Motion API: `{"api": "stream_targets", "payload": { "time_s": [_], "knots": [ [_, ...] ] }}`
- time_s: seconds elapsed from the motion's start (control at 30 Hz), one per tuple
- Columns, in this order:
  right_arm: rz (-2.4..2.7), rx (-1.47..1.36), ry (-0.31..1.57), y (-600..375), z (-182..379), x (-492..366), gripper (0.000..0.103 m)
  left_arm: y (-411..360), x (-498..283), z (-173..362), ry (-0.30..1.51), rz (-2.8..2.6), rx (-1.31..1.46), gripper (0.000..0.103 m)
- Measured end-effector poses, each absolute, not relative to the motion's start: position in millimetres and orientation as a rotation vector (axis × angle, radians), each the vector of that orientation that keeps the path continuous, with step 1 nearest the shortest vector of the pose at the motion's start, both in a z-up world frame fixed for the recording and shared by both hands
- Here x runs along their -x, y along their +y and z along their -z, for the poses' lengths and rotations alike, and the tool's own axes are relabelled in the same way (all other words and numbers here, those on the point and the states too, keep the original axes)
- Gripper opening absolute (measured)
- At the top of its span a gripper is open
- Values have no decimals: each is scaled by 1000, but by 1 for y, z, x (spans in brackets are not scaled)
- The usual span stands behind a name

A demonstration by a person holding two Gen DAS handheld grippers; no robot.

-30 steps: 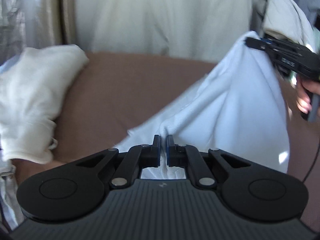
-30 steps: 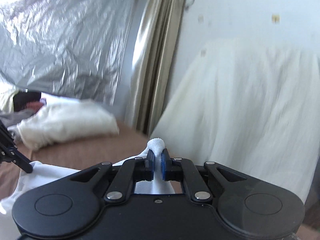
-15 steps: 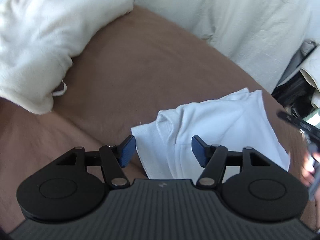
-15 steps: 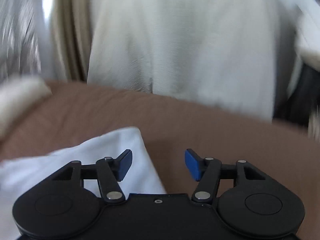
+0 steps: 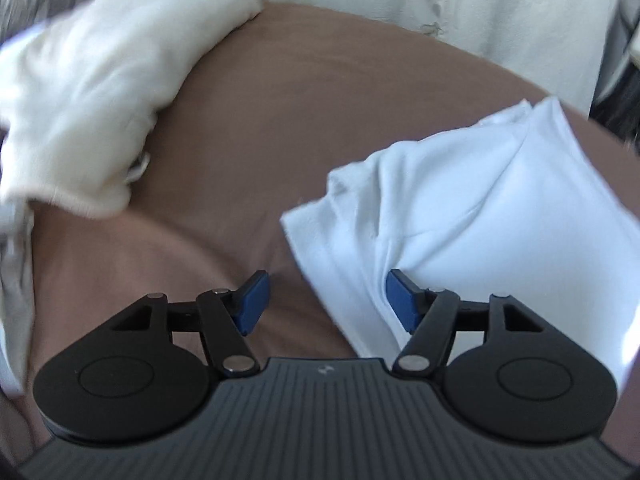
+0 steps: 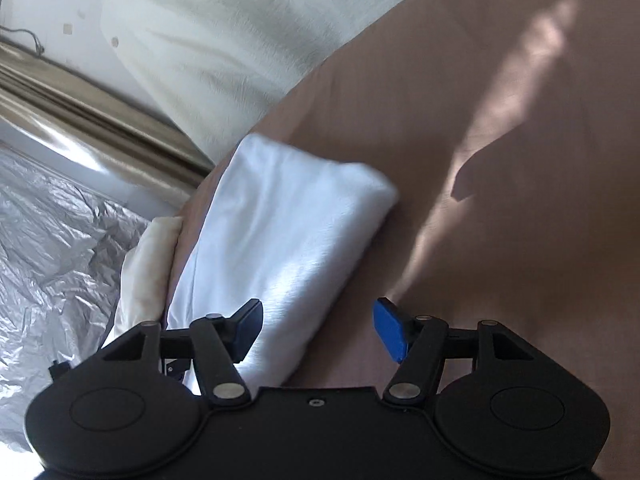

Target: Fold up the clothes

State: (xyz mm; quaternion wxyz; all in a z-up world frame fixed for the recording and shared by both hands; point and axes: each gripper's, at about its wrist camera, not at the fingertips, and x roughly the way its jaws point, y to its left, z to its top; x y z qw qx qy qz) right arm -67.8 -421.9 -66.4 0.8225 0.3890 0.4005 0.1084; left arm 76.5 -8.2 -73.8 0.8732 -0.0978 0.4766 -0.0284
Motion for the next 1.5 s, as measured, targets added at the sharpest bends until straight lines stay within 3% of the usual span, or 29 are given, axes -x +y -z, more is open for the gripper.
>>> {"api": "stream_targets", "payload": {
  "time_s": [0.07,0.13,0.17,0.2,0.23,0.27,0.3,0.37,0.43,0.5,0.57,0.63,0.77,0.9,1.03,1.1,1.17,1.23,1.33,1.5],
  "knots": [
    [-246,-841,845,-411,71,59,73,7,-68,72,1023,48,296,62],
    [-238,-851,840,-404,81,43,89,17,-58,67,994,68,365,62],
    [-232,-854,835,-401,86,33,89,16,-53,61,959,78,366,62],
    [-228,-837,819,-398,88,26,85,15,-49,54,923,88,367,62],
    [-225,-819,803,-394,89,18,72,14,-44,47,888,98,369,62],
    [-248,-745,781,-389,80,16,24,13,-40,41,852,110,369,62],
    [-272,-668,758,-382,70,14,15,6,-33,32,812,180,362,62],
    [-303,-419,572,-366,38,34,15,-7,-21,26,783,369,387,66],
    [-291,-242,498,-351,30,51,13,-24,-19,38,896,416,359,66],
    [-240,-189,554,-351,45,46,13,-42,-17,51,1009,460,328,66],
    [-210,-156,610,-353,63,39,14,-56,-19,75,1142,398,229,67],
    [-189,-141,626,-355,73,38,16,-64,-18,79,1141,400,144,69],
    [-36,-344,672,-363,64,57,41,-62,-14,67,1119,349,112,81],
    [-123,-682,705,-380,63,97,57,-33,-18,58,1073,260,225,80],
    [-245,-652,731,-359,73,110,71,-24,-23,50,992,190,187,81],
    [-237,-531,760,-341,81,107,66,-20,-26,51,990,181,209,81],
    [-192,-424,727,-333,85,109,52,-12,-32,56,990,171,260,80],
    [-157,-369,683,-327,84,115,51,1,-38,61,984,162,339,80],
    [-123,-314,660,-318,80,116,54,21,-47,70,971,149,459,80],
    [-208,-651,620,-361,78,114,72,43,-60,85,951,225,709,81]
  ]
}}
